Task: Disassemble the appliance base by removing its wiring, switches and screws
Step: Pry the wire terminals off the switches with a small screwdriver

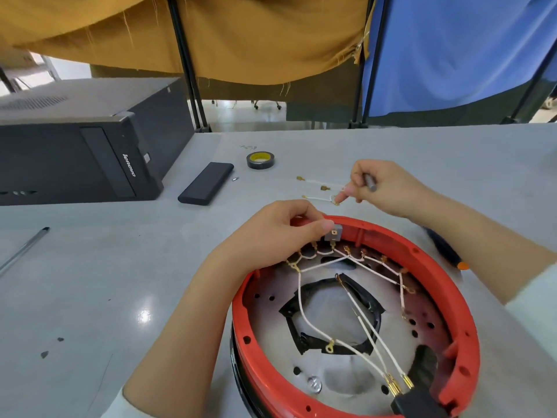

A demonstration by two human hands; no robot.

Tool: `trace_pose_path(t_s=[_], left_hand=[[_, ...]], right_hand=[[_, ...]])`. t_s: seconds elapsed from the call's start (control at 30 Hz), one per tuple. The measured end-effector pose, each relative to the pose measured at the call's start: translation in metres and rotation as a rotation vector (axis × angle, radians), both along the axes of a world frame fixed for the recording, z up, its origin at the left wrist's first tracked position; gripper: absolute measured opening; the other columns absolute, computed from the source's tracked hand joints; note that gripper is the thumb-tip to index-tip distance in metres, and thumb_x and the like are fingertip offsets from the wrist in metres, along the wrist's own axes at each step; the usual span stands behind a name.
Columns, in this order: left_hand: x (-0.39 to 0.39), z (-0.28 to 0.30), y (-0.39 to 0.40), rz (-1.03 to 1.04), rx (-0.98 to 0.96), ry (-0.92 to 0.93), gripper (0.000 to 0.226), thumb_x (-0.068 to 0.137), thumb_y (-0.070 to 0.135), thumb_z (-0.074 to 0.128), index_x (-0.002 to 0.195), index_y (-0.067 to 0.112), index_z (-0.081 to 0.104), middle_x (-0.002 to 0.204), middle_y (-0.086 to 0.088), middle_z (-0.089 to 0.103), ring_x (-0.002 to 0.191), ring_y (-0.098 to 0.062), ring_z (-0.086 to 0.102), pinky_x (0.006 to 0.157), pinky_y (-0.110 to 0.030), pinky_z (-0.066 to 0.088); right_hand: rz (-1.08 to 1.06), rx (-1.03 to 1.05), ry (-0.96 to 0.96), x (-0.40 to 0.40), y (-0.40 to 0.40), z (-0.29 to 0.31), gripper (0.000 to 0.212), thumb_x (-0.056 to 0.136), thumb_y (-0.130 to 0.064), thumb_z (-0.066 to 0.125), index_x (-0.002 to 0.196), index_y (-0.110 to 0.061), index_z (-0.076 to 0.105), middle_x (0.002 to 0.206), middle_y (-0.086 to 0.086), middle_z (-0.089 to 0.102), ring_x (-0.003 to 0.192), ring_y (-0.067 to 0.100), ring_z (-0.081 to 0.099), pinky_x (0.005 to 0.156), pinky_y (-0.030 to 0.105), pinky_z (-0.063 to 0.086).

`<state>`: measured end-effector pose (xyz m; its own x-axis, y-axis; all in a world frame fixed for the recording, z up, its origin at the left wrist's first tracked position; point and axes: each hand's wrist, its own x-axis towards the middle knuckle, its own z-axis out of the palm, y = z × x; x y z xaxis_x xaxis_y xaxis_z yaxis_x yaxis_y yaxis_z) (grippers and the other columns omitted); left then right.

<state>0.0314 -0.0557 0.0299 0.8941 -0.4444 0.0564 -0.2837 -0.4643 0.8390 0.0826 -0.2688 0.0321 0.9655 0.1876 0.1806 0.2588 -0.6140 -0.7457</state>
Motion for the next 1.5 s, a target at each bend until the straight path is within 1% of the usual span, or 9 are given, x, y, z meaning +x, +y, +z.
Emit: trace_pose_path(t_s=[0.13, 0.23, 0.37, 0.53, 0.7, 1.03, 1.27, 1.4, 1.5], left_hand=[[0.002, -0.002, 0.0, 0.012, 0.004, -0.001, 0.01, 0.087, 0.036, 0.062, 0.085, 0.028, 0.067, 0.08, 0.011, 0.069, 0.061, 0.004, 0.057, 0.054, -0.008, 0.045], [0.003, -0.004, 0.0, 0.013, -0.017, 0.024, 0.01, 0.088, 0.033, 0.061, 0.086, 0.026, 0.067, 0.071, 0.014, 0.065, 0.057, 0.004, 0.056, 0.052, -0.008, 0.044], [0.004, -0.005, 0.0, 0.016, 0.0, 0.003, 0.009, 0.089, 0.031, 0.06, 0.084, 0.027, 0.066, 0.061, 0.019, 0.059, 0.053, 0.003, 0.052, 0.049, -0.007, 0.041], [0.003, -0.005, 0.0, 0.021, -0.002, 0.006, 0.009, 0.089, 0.03, 0.059, 0.085, 0.027, 0.066, 0.076, 0.006, 0.066, 0.057, 0.0, 0.055, 0.051, -0.008, 0.044], [0.003, -0.004, -0.001, 0.028, 0.011, -0.003, 0.009, 0.089, 0.031, 0.058, 0.086, 0.028, 0.066, 0.082, 0.003, 0.067, 0.06, -0.003, 0.055, 0.054, -0.01, 0.045], [0.003, -0.004, 0.0, 0.024, -0.01, 0.012, 0.01, 0.09, 0.029, 0.058, 0.088, 0.025, 0.066, 0.063, 0.017, 0.059, 0.049, 0.003, 0.05, 0.046, -0.008, 0.039], [0.005, -0.006, -0.001, 0.021, 0.004, -0.008, 0.012, 0.091, 0.031, 0.056, 0.088, 0.026, 0.066, 0.068, 0.013, 0.06, 0.053, 0.0, 0.051, 0.049, -0.009, 0.041], [0.007, -0.008, -0.002, 0.041, -0.01, -0.025, 0.013, 0.093, 0.025, 0.053, 0.091, 0.027, 0.065, 0.058, 0.023, 0.056, 0.044, 0.004, 0.046, 0.043, -0.007, 0.035], [0.009, -0.008, -0.001, 0.088, -0.028, -0.054, 0.016, 0.092, 0.018, 0.051, 0.093, 0.029, 0.062, 0.078, 0.021, 0.062, 0.055, 0.007, 0.054, 0.045, -0.008, 0.038]], right_hand=[[-0.097, -0.182, -0.011, 0.035, 0.003, -0.023, 0.031, 0.09, 0.002, 0.053, 0.068, -0.017, 0.043, 0.08, 0.012, 0.063, 0.071, -0.002, 0.065, 0.047, 0.006, 0.037], [-0.111, -0.253, -0.006, 0.051, 0.003, -0.033, 0.029, 0.087, -0.001, 0.058, 0.069, -0.02, 0.045, 0.088, 0.007, 0.065, 0.084, 0.011, 0.069, 0.059, 0.019, 0.045], [-0.12, -0.291, -0.028, 0.062, 0.008, -0.038, 0.033, 0.081, -0.006, 0.07, 0.068, -0.024, 0.046, 0.094, 0.008, 0.065, 0.075, 0.012, 0.054, 0.056, 0.018, 0.034], [-0.144, -0.208, -0.055, 0.064, 0.011, -0.04, 0.031, 0.08, 0.004, 0.061, 0.07, -0.021, 0.046, 0.095, 0.009, 0.069, 0.086, 0.016, 0.061, 0.074, 0.027, 0.047], [-0.135, -0.236, -0.075, 0.066, 0.009, -0.039, 0.032, 0.078, 0.004, 0.061, 0.07, -0.023, 0.046, 0.095, 0.004, 0.067, 0.086, 0.016, 0.06, 0.06, 0.018, 0.041], [-0.141, -0.372, -0.048, 0.072, -0.001, -0.048, 0.024, 0.078, -0.01, 0.071, 0.081, -0.017, 0.048, 0.093, 0.007, 0.064, 0.067, 0.01, 0.051, 0.053, 0.023, 0.035], [-0.103, -0.418, -0.055, 0.082, 0.011, -0.038, 0.019, 0.082, 0.002, 0.06, 0.082, -0.014, 0.048, 0.1, 0.013, 0.064, 0.091, 0.028, 0.058, 0.075, 0.036, 0.046], [-0.11, -0.301, -0.114, 0.065, 0.015, -0.017, 0.02, 0.086, -0.011, 0.064, 0.078, -0.016, 0.046, 0.085, 0.005, 0.062, 0.082, 0.022, 0.06, 0.065, 0.028, 0.046], [-0.069, -0.146, -0.115, 0.032, 0.024, 0.003, 0.025, 0.091, -0.027, 0.06, 0.075, -0.02, 0.042, 0.075, -0.004, 0.064, 0.069, 0.009, 0.062, 0.06, 0.024, 0.047]])
